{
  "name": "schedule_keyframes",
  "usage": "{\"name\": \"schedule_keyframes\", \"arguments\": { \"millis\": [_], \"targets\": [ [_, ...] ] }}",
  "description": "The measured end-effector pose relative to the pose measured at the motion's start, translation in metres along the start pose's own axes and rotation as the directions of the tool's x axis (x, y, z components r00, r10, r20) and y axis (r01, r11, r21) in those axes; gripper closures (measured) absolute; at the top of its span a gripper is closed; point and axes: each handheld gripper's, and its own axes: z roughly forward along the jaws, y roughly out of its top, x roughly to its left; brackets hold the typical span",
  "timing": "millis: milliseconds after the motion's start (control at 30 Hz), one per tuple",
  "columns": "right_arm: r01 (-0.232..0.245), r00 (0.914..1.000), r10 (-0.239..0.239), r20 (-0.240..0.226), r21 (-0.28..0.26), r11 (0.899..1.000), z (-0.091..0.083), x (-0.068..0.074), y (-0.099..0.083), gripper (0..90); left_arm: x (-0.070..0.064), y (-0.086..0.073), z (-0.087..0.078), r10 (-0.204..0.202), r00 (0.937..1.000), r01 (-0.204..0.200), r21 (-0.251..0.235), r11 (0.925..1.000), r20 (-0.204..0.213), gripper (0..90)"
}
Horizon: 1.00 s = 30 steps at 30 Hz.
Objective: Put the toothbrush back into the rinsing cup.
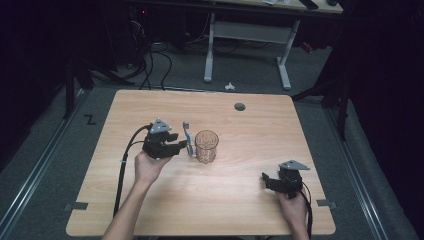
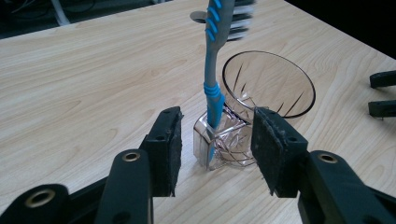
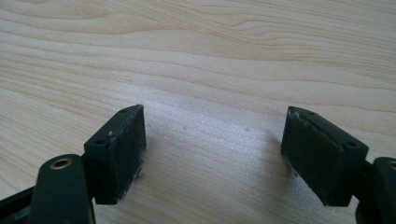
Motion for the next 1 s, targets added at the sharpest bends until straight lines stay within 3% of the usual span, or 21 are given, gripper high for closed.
{"name": "schedule_keyframes", "arguments": {
  "millis": [333, 1000],
  "targets": [
    [-0.001, 1.0, 0.001, 0.0, 0.0, 1.0, 0.0, 0.0, 0.0, 22.1, 0.004, -0.008, -0.009, -0.003, 0.9996, 0.004, 0.002, 1.0, -0.026, 53.0],
    [0.0, 1.0, 0.0, 0.0, 0.0, 1.0, 0.0, 0.0, 0.0, 22.1, 0.003, -0.016, -0.028, -0.008, 0.9993, 0.007, -0.03, 0.9995, -0.038, 52.8]
  ]
}}
